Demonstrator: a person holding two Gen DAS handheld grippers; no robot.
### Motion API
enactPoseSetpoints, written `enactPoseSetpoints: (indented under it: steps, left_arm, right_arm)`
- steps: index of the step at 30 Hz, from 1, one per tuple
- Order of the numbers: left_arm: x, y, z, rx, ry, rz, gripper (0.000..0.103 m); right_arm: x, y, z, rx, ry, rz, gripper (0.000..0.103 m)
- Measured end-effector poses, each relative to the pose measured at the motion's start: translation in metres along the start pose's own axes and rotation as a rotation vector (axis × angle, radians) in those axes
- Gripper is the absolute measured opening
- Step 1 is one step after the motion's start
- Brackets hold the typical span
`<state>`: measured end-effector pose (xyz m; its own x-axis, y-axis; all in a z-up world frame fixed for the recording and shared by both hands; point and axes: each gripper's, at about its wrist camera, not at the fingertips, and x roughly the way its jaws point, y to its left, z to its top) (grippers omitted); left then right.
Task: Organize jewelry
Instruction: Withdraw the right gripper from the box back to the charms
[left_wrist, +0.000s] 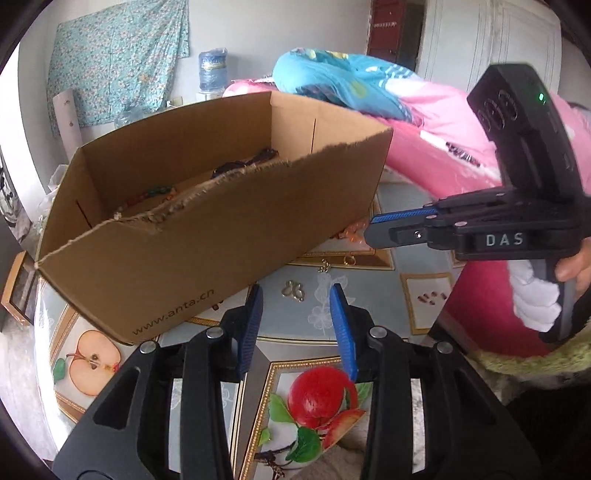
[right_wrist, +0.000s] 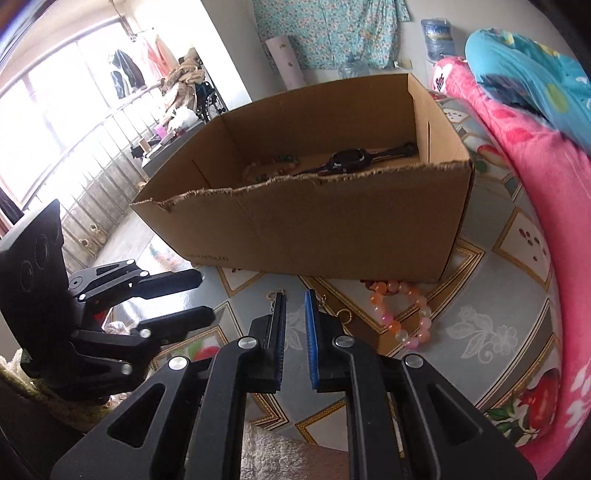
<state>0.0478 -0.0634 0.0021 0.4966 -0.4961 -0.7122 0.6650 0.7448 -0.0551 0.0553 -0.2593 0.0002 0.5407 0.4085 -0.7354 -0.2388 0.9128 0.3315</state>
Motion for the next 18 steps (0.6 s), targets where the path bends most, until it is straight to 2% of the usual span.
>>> enactPoseSetpoints:
  steps: [3,7,10,15,18]
  left_arm:
    - [0.019,0.002,0.002,0.012,0.013,0.0,0.035]
    - [0.038,0.006,0.008,0.005,0.025,0.003,0.028]
    - [0.047,0.006,0.009,0.014,0.044,-0.012,0.021]
    - [0.057,0.002,0.007,0.025,0.084,-0.013,0.018]
    - [0.06,0.001,0.007,0.034,0.079,-0.002,0.017]
  right_arm:
    - [0.005,0.001,-0.001,0.01,0.008,0.014,0.011]
    - [0.009,0.001,0.0,0.013,0.01,0.025,0.011]
    - [0.011,-0.001,0.0,0.016,0.015,0.027,0.011]
    - [0.015,-0.006,0.002,0.021,0.022,0.026,0.011]
    - [0.017,-0.009,0.003,0.027,0.028,0.027,0.011]
